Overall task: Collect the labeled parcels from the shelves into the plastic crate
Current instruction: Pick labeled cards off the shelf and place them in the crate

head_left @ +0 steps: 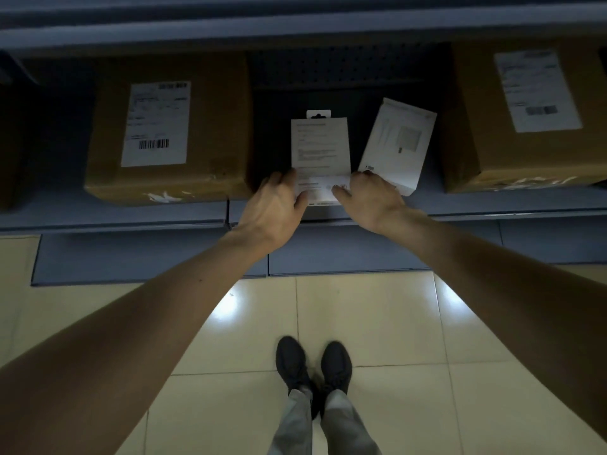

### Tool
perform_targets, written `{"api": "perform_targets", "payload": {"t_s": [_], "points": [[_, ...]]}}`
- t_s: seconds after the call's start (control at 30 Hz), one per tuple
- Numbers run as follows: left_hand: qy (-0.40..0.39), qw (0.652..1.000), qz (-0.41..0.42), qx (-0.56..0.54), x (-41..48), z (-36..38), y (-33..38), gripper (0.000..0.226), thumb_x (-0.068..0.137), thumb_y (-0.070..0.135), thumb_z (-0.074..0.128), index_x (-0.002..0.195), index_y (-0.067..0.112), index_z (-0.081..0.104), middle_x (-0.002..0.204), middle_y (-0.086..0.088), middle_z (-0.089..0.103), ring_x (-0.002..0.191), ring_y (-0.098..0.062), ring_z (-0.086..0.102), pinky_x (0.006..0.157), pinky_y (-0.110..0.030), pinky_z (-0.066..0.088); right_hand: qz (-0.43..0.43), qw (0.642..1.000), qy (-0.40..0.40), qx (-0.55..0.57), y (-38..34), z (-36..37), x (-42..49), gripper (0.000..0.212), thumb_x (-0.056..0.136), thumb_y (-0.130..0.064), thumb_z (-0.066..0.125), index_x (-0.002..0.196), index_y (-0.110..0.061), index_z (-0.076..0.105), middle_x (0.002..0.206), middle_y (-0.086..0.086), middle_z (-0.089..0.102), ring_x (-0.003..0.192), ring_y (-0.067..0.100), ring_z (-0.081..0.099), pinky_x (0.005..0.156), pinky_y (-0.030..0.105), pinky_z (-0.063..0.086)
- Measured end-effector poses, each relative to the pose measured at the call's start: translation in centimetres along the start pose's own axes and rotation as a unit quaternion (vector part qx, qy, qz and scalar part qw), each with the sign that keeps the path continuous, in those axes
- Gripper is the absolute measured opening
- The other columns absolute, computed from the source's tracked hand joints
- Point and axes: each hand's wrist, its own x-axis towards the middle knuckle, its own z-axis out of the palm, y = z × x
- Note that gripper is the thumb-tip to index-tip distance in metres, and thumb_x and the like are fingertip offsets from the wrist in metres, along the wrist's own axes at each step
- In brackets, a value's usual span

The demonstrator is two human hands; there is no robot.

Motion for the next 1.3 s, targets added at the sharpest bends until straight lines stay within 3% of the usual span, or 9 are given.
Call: {"api": "perform_targets", "payload": {"t_s": [0.23,0.37,0.5,0.63,0.8,0.87,1.0,1.2,1.3], "points": [[0.026,0.997,-0.030,-0.060,-0.4,2.3,0.9,0.047,0.106,0.030,0.044,0.146,0.006,0.042,0.126,-0.023,0.054,0.111,-0.037,0.057,0.090,-0.049,0.054,0.037,0.993,0.053,0.103,-0.3,1.7,-0.8,0.041,0.104,-0.033,0.041,0.122,0.003,0.053,0.124,0.022,0.050,0.114,0.038,0.049,0.089,0.039,0.043],[0.013,0.987,-0.068,-0.142,-2.4,2.1,2.3,0.036,0.107,0.033,0.038,0.131,0.009,0.049,0.112,-0.016,0.055,0.092,-0.032,0.058,0.071,-0.035,0.046,0.057,0.973,0.076,0.211,-0.7,1.9,-2.6,0.030,0.104,-0.030,0.042,0.117,-0.003,0.046,0.110,0.018,0.059,0.097,0.036,0.057,0.074,0.039,0.049],[0.000,0.974,-0.108,-0.197,-4.8,2.0,3.3,0.031,0.107,0.041,0.037,0.114,0.015,0.051,0.096,-0.007,0.050,0.077,-0.023,0.048,0.069,-0.031,0.037,0.068,0.945,0.102,0.304,-0.6,1.7,-5.1,0.016,0.104,-0.023,0.046,0.105,-0.009,0.041,0.078,-0.001,0.055,0.067,0.014,0.053,0.047,0.015,0.035],[-0.014,0.958,-0.102,-0.268,-5.8,1.7,4.4,0.036,0.107,0.048,0.031,0.085,0.024,0.047,0.094,-0.005,0.054,0.077,-0.014,0.051,0.064,-0.026,0.034,0.057,0.919,0.135,0.367,-0.7,0.6,-6.9,0.020,0.096,-0.023,0.063,0.109,-0.018,0.049,0.080,-0.008,0.062,0.067,-0.002,0.057,0.054,0.004,0.039],[-0.002,0.932,-0.083,-0.354,-5.6,1.5,5.5,0.057,0.103,0.058,0.032,0.111,0.012,0.065,0.114,0.002,0.061,0.101,-0.008,0.059,0.081,-0.020,0.047,0.003,0.919,0.136,0.370,-0.9,1.3,-8.3,0.020,0.102,-0.025,0.052,0.120,-0.018,0.053,0.101,-0.005,0.067,0.089,-0.001,0.064,0.074,0.011,0.049],[-0.011,0.919,-0.082,-0.386,-5.3,1.6,5.6,0.052,0.104,0.055,0.037,0.114,0.013,0.065,0.112,-0.001,0.067,0.098,-0.007,0.063,0.079,-0.020,0.052,-0.007,0.929,0.142,0.341,-1.1,2.2,-8.1,0.030,0.104,-0.025,0.046,0.131,-0.013,0.053,0.115,0.003,0.063,0.102,0.010,0.062,0.086,0.021,0.051],[-0.008,0.925,-0.082,-0.371,-5.0,1.7,4.9,0.034,0.107,0.041,0.041,0.128,0.023,0.061,0.117,0.004,0.068,0.103,-0.002,0.064,0.082,-0.013,0.049,0.001,0.929,0.151,0.338,-1.8,2.8,-7.6,0.030,0.104,-0.023,0.047,0.132,-0.016,0.053,0.119,0.004,0.059,0.101,0.014,0.059,0.084,0.023,0.048],[0.000,0.909,-0.052,-0.413,-5.0,1.2,3.8,0.055,0.109,0.029,0.042,0.157,0.044,0.018,0.131,0.035,0.045,0.117,0.010,0.052,0.097,-0.008,0.044,-0.012,0.930,0.130,0.342,-2.1,2.6,-7.3,0.030,0.104,-0.029,0.048,0.132,-0.023,0.056,0.115,0.000,0.060,0.099,0.011,0.059,0.077,0.013,0.044],[0.003,0.889,-0.061,-0.453,-4.7,1.4,2.5,0.056,0.105,0.028,0.041,0.154,0.051,0.025,0.146,0.023,0.046,0.131,-0.005,0.050,0.112,-0.035,0.045,0.005,0.928,0.109,0.357,-1.9,2.5,-6.5,0.028,0.105,-0.030,0.042,0.122,-0.021,0.062,0.107,0.004,0.064,0.091,0.013,0.058,0.072,0.014,0.042]]}}
